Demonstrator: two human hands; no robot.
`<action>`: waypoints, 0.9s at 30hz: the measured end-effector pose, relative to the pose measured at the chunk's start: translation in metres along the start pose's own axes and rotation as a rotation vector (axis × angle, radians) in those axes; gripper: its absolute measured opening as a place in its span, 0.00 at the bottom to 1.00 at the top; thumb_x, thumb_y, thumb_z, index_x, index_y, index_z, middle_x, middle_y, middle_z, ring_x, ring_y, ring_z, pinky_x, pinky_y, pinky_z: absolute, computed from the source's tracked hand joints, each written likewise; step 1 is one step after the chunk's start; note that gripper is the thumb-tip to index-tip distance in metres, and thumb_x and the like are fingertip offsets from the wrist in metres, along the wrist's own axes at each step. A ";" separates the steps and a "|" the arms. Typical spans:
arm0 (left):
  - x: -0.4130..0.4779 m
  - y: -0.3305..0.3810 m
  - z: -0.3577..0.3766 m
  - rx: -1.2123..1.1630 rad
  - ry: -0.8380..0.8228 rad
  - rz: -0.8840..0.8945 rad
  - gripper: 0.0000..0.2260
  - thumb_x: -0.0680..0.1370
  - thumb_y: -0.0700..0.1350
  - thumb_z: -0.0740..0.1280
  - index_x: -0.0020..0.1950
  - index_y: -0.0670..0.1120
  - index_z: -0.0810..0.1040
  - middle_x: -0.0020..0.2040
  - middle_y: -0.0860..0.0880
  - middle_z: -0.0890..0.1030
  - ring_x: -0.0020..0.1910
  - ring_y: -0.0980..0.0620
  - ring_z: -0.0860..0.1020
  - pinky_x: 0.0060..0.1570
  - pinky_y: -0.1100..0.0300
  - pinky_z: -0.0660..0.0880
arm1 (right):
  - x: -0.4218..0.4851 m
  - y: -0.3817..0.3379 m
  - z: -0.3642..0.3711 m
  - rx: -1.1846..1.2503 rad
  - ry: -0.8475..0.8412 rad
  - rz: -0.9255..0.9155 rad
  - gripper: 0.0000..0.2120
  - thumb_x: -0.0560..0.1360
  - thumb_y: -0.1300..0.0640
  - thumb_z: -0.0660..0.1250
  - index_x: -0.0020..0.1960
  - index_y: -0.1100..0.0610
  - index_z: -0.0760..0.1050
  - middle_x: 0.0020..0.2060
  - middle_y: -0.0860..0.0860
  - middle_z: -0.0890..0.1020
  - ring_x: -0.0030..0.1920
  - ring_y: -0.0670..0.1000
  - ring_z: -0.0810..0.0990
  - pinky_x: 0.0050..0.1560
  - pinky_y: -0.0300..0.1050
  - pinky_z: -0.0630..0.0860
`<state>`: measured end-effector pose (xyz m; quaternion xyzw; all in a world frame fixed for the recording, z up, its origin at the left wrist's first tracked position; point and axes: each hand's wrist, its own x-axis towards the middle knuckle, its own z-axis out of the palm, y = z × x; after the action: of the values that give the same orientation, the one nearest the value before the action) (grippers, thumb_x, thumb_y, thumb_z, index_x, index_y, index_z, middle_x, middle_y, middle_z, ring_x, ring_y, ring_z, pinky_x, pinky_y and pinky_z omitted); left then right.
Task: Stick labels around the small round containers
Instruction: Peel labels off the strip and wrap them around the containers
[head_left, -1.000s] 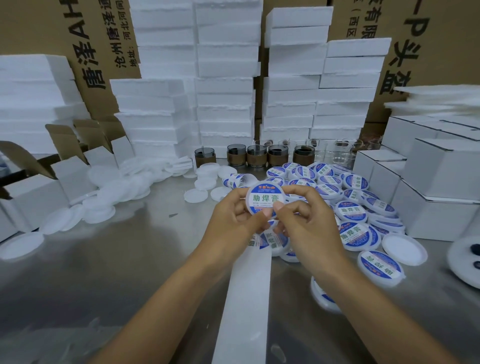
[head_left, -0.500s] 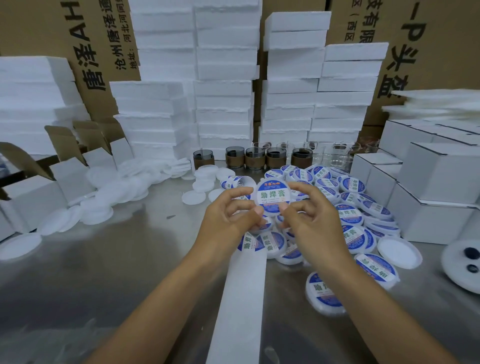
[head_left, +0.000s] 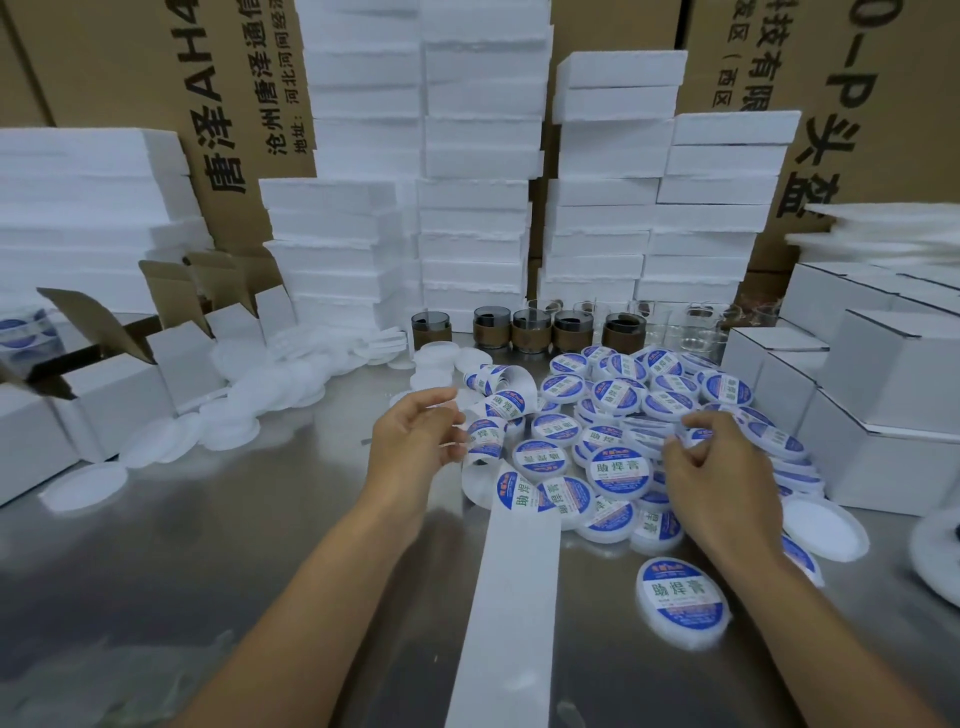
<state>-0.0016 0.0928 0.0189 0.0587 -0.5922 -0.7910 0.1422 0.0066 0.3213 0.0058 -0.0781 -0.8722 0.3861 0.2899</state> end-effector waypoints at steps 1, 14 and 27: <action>0.004 0.000 -0.004 -0.015 0.030 -0.026 0.09 0.77 0.33 0.62 0.45 0.45 0.78 0.33 0.48 0.78 0.28 0.54 0.75 0.30 0.64 0.76 | -0.001 -0.003 -0.001 0.001 0.008 -0.023 0.11 0.76 0.57 0.62 0.58 0.55 0.72 0.26 0.48 0.76 0.33 0.50 0.74 0.32 0.43 0.64; 0.088 -0.027 -0.031 1.104 0.065 0.218 0.14 0.77 0.38 0.62 0.62 0.43 0.77 0.64 0.43 0.75 0.63 0.43 0.72 0.62 0.55 0.66 | -0.014 -0.027 0.001 -0.350 0.148 -0.523 0.12 0.65 0.65 0.74 0.48 0.59 0.80 0.28 0.52 0.80 0.29 0.55 0.78 0.31 0.40 0.64; 0.067 -0.014 -0.030 1.225 0.041 0.311 0.10 0.78 0.47 0.65 0.42 0.43 0.80 0.47 0.44 0.80 0.54 0.42 0.73 0.53 0.51 0.71 | -0.018 -0.027 0.004 -0.290 0.101 -0.570 0.11 0.65 0.65 0.74 0.48 0.60 0.80 0.29 0.52 0.80 0.29 0.55 0.78 0.29 0.42 0.70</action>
<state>-0.0599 0.0485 0.0018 0.0577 -0.9364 -0.2773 0.2072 0.0215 0.2937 0.0150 0.1097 -0.8895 0.1566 0.4151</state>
